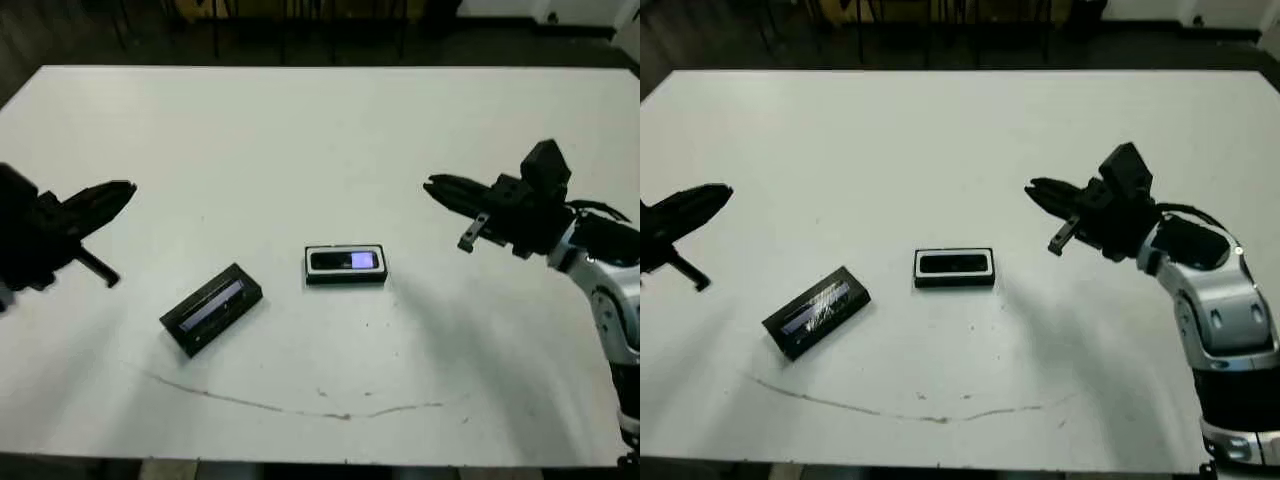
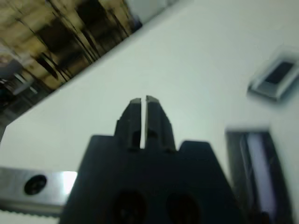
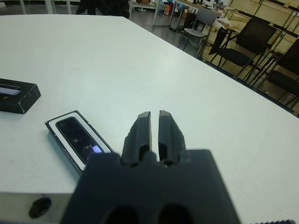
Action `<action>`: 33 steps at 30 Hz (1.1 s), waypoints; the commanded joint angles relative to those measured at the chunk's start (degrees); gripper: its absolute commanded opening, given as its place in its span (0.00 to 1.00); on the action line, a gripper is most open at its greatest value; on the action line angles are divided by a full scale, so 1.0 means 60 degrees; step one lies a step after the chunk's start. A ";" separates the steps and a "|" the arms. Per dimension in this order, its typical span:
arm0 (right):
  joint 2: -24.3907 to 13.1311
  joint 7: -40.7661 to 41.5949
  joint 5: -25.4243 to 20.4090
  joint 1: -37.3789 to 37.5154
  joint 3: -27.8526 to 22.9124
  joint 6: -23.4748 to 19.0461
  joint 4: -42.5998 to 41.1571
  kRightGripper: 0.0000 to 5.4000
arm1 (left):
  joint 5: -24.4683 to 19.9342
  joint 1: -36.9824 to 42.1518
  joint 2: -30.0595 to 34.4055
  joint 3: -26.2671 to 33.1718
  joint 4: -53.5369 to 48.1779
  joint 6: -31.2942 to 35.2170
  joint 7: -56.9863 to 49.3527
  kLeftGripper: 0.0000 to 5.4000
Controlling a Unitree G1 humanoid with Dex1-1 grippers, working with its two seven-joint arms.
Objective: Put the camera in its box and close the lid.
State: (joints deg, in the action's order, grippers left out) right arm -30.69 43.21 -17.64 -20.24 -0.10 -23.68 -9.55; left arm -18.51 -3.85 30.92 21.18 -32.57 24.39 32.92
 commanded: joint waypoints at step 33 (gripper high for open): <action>0.0045 -0.0229 -0.0038 0.0444 0.0058 -0.0105 -0.0126 0.00 | 0.1493 -0.1585 0.1194 -0.3186 0.0473 -0.0797 0.1031 1.00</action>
State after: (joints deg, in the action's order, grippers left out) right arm -30.46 41.69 -17.67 -18.84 0.10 -24.11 -10.78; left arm -10.13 -13.36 36.77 2.52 -30.21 18.21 38.73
